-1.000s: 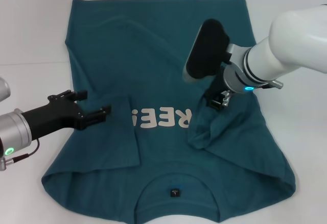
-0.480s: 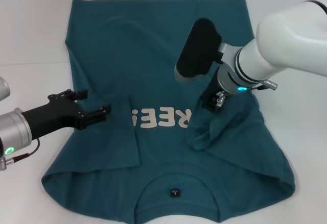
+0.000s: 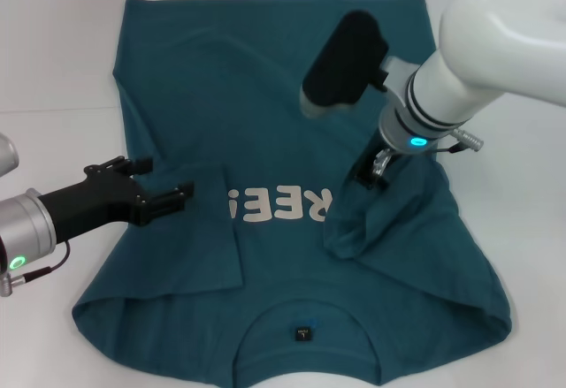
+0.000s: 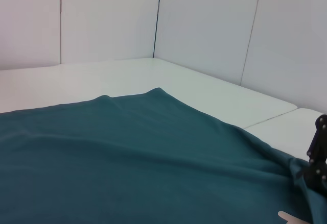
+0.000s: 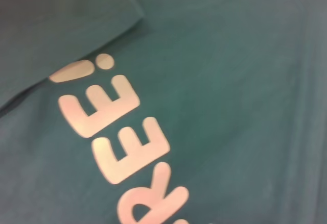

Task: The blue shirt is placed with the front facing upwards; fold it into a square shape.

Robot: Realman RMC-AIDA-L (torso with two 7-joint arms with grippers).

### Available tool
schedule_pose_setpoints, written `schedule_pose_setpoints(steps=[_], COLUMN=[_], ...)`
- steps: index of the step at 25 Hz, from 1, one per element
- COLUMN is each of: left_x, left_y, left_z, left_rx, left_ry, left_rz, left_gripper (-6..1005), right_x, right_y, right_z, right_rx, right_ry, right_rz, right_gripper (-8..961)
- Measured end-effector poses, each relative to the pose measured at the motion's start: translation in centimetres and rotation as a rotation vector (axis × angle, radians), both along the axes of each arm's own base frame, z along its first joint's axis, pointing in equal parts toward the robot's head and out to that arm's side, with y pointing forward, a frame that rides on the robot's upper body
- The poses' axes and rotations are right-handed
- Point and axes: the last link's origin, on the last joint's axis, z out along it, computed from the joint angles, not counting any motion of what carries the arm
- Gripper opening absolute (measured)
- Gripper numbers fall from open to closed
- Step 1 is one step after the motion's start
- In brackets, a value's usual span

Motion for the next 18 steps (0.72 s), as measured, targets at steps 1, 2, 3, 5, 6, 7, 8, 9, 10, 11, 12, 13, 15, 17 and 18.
schedule_pose_setpoints(steps=[1, 2, 3, 5, 6, 7, 8, 9, 10, 11, 12, 13, 15, 17, 18], left_x=[0.0, 0.0, 0.0, 0.0, 0.0, -0.1, -0.1, -0.1, -0.1, -0.1, -0.2, -0.2, -0.2, -0.2, -0.2], left_y=[0.0, 0.0, 0.0, 0.0, 0.0, -0.1, -0.1, -0.1, -0.1, -0.1, -0.1, -0.2, -0.3, -0.3, -0.4], left_z=[0.0, 0.0, 0.0, 0.0, 0.0, -0.1, -0.1, -0.1, -0.1, -0.1, -0.1, -0.1, 0.0, 0.0, 0.0], left_rx=[0.0, -0.001, -0.001, -0.001, -0.001, -0.001, -0.001, -0.001, -0.002, -0.002, -0.002, -0.003, -0.003, -0.002, -0.002], left_ry=[0.0, -0.001, -0.001, -0.001, -0.001, -0.001, -0.001, -0.001, -0.002, -0.002, -0.003, -0.003, -0.006, -0.008, -0.009], left_rz=[0.0, 0.0, 0.001, 0.002, 0.002, 0.003, 0.003, 0.003, 0.004, 0.004, 0.005, 0.005, 0.004, 0.004, 0.005], left_gripper=[829, 829, 829, 829, 829, 829, 829, 829, 829, 829, 829, 829, 829, 829, 829], right_x=[-0.1, -0.2, -0.3, -0.6, -0.7, -0.8, -0.8, -0.8, -0.8, -0.8, -0.8, -0.8, -0.9, -0.9, -0.8], right_y=[0.1, 0.2, 0.2, 0.3, 0.3, 0.3, 0.2, 0.2, 0.2, 0.1, 0.1, 0.1, 0.2, 0.5, 0.5], right_z=[0.2, 0.5, 0.7, 1.2, 1.3, 1.5, 1.6, 1.7, 1.7, 1.8, 2.0, 2.1, 2.6, 3.3, 3.6], right_rx=[0.011, 0.023, 0.032, 0.042, 0.043, 0.044, 0.042, 0.043, 0.043, 0.044, 0.044, 0.046, 0.066, 0.094, 0.104], right_ry=[0.003, 0.006, 0.014, 0.033, 0.039, 0.045, 0.047, 0.053, 0.059, 0.066, 0.073, 0.079, 0.089, 0.098, 0.104], right_rz=[-0.007, -0.012, -0.017, -0.026, -0.032, -0.037, -0.047, -0.056, -0.066, -0.078, -0.092, -0.106, -0.132, -0.151, -0.159], right_gripper=[-1, -1, -1, -1, -1, 0, 0, 0, 0, 0, 0, 0, 0, 0, 0])
